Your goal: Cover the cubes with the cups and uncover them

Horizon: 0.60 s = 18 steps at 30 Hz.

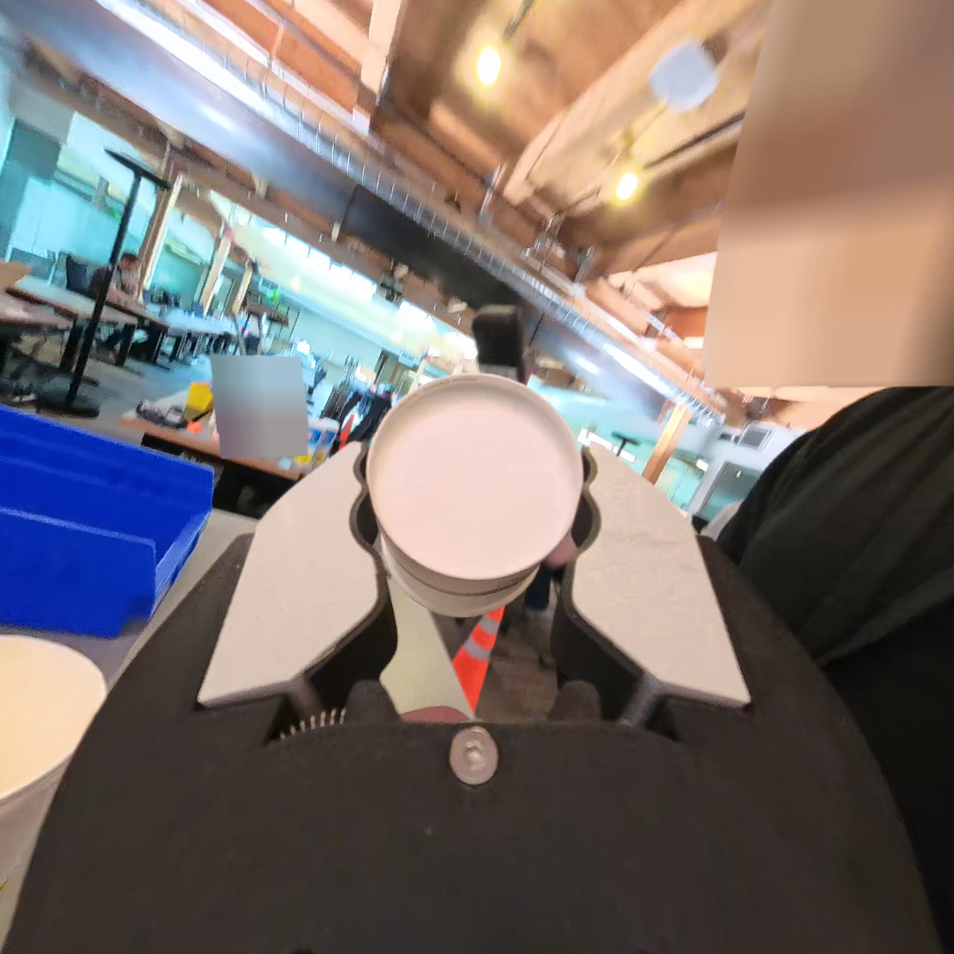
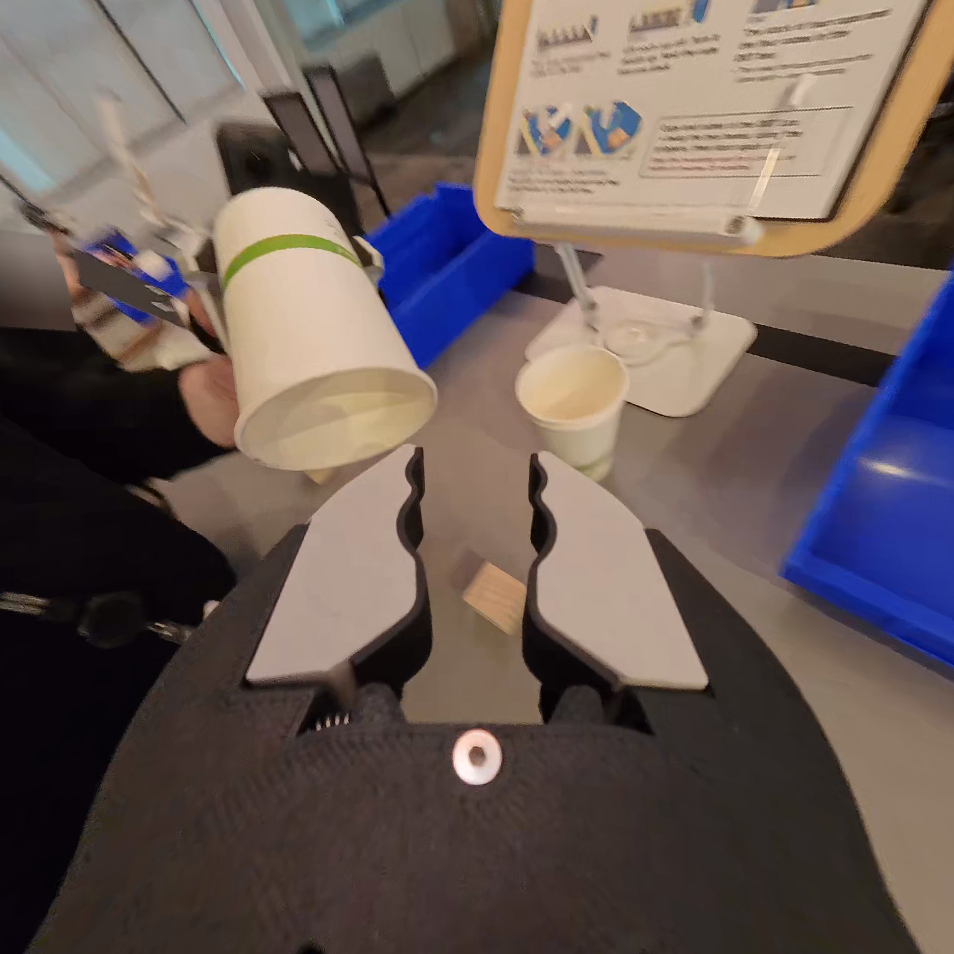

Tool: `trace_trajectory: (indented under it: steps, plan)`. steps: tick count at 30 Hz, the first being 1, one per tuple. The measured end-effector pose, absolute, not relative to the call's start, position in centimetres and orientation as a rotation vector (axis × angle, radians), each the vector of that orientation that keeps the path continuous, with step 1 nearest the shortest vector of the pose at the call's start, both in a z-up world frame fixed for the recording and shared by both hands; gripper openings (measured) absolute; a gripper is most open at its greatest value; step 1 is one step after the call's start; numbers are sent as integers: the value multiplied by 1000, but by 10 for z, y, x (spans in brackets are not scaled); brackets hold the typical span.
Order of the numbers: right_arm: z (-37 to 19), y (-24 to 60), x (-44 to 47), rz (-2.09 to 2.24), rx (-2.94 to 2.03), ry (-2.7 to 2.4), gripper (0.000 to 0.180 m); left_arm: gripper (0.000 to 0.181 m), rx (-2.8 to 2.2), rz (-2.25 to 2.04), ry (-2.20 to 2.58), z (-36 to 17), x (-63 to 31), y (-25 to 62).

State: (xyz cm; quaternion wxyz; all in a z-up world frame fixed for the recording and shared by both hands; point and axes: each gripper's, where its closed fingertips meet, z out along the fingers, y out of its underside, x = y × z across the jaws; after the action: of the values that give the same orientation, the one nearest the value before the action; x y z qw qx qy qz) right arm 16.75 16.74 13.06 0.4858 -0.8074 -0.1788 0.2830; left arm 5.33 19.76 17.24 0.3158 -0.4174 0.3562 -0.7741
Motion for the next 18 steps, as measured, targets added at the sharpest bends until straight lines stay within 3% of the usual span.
trace_trajectory:
  steps: [8,11,18]
  plan:
    - [141,181,92,1176,-1714,-373,33,75,-962,-2245,701,188,36,193]
    - [151,182,77,1298,-1592,-351,9,75,-965,-2272,715,184,37,182]
    - [161,194,95,1256,-1647,-401,2,72,-1044,-2149,722,172,16,194]
